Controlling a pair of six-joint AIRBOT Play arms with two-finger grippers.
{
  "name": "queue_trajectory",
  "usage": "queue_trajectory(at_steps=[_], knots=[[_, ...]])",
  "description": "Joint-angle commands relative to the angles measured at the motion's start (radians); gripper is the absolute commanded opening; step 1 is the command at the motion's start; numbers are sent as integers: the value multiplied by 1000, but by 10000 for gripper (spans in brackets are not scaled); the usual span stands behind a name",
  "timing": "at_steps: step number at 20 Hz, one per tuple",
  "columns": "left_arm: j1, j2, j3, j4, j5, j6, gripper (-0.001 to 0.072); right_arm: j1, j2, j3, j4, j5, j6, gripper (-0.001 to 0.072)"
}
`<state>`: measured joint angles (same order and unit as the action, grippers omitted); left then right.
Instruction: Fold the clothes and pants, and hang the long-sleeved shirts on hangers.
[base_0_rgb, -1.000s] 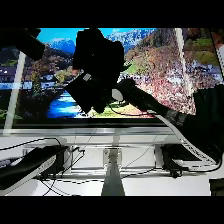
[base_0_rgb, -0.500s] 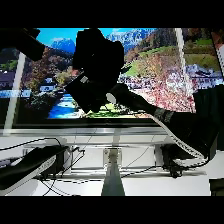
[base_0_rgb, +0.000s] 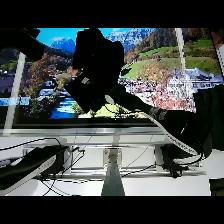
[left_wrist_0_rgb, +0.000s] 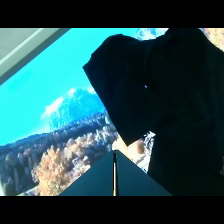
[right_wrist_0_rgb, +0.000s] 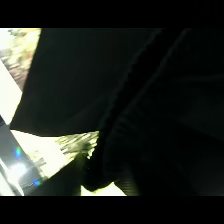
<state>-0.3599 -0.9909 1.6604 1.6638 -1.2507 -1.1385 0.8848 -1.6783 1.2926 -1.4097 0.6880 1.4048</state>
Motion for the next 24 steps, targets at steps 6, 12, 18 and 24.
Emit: queue_trajectory(at_steps=[6,12,18,24], knots=[[0,-48,0,-15,0,0,7,-14,27,136,-92,39,25,27],[19,-100,-53,35,-37,-1,6,-221,199,224,-116,87,26,27],[294,-7,-413,-308,60,-67,5,-620,365,223,-95,401,41,26],[419,16,-989,-850,142,-66,7,-697,366,207,-65,496,42,26]])
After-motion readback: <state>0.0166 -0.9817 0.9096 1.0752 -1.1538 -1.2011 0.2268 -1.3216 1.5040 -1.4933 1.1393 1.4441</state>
